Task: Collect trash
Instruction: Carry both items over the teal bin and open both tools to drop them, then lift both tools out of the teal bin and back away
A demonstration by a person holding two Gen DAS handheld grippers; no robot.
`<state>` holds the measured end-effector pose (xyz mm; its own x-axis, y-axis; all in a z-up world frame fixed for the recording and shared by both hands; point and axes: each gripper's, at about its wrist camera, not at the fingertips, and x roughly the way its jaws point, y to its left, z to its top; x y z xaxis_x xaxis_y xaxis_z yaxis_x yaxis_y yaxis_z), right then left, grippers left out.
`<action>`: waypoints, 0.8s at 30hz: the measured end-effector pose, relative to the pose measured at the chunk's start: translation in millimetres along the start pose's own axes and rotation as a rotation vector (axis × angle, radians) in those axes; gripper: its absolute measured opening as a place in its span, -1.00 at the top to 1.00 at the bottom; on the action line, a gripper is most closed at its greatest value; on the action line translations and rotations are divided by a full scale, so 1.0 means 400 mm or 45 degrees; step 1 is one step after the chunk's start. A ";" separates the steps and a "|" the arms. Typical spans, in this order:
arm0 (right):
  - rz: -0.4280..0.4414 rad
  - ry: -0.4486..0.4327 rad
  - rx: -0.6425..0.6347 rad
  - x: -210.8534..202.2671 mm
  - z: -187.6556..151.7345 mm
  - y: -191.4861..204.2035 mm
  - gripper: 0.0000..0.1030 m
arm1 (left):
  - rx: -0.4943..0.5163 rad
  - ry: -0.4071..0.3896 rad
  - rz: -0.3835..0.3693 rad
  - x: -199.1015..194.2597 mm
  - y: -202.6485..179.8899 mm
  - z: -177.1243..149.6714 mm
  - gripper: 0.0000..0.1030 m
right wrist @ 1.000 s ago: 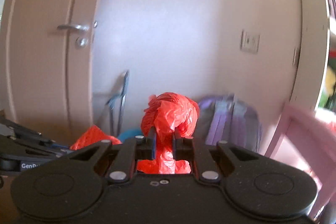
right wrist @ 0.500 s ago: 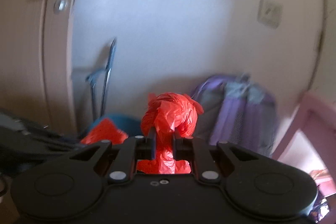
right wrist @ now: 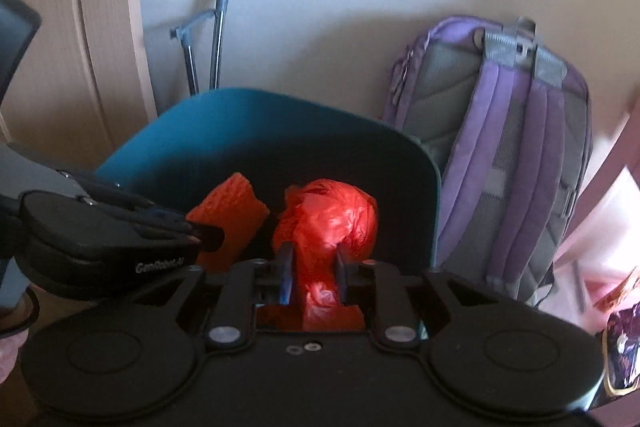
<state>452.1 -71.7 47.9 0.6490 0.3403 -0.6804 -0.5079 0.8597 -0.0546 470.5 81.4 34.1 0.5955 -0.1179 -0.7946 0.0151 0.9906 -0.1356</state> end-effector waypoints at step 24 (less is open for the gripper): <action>-0.013 -0.125 0.072 -0.188 -0.037 -0.029 0.01 | 0.035 -0.138 0.061 -0.185 -0.037 -0.051 -0.43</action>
<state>400.6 -112.8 89.0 0.7078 0.3644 -0.6052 -0.4697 0.8826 -0.0178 409.7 74.2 82.9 0.6795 -0.0634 -0.7309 0.0056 0.9967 -0.0812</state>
